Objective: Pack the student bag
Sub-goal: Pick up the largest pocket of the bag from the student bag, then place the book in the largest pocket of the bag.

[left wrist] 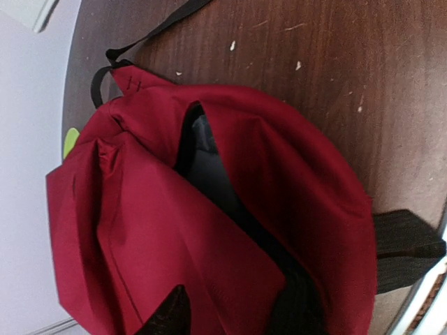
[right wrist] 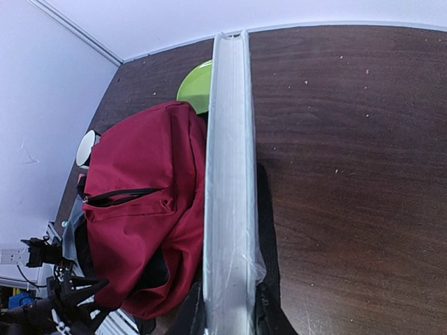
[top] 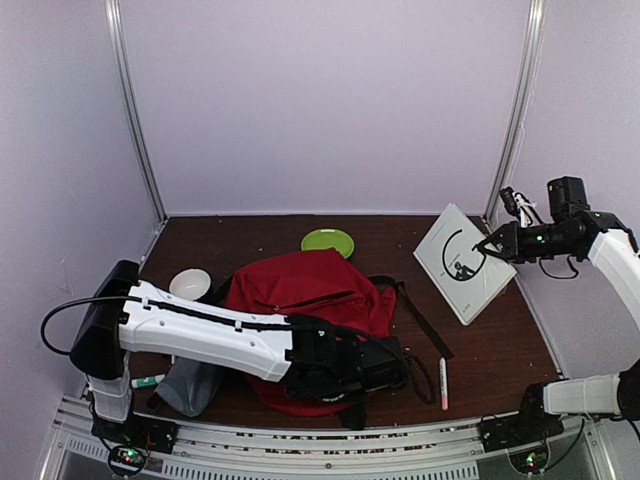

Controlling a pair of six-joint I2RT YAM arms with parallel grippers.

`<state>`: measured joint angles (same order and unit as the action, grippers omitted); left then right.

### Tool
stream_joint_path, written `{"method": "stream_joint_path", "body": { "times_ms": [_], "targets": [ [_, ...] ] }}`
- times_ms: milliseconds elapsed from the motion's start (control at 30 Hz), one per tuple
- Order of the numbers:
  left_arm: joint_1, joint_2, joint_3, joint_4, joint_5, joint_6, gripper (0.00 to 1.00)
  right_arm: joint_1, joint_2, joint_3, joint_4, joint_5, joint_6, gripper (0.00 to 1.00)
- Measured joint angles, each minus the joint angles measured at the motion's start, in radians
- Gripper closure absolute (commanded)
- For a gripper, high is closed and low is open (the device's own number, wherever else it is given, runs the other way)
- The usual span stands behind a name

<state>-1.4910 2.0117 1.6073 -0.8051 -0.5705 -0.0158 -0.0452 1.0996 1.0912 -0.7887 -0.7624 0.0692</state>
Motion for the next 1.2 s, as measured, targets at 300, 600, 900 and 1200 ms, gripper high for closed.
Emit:
{"method": "stream_joint_path", "body": {
  "times_ms": [300,600,900,1200],
  "targets": [
    [0.073,-0.019,0.013,-0.005,-0.107,0.018,1.0,0.001,0.0,0.0,-0.124,-0.107,-0.017,1.0],
    [0.266,-0.19,0.076,0.066,-0.106,-0.037,1.0,0.068,0.031,-0.051,-0.207,-0.233,-0.007,1.0],
    [0.331,-0.222,0.116,0.122,-0.108,-0.082,1.0,0.303,0.042,-0.222,0.026,-0.367,0.238,1.0],
    [0.37,-0.192,0.137,0.169,-0.089,-0.113,1.0,0.418,0.072,-0.101,-0.024,-0.48,0.248,1.0]
  ]
}}
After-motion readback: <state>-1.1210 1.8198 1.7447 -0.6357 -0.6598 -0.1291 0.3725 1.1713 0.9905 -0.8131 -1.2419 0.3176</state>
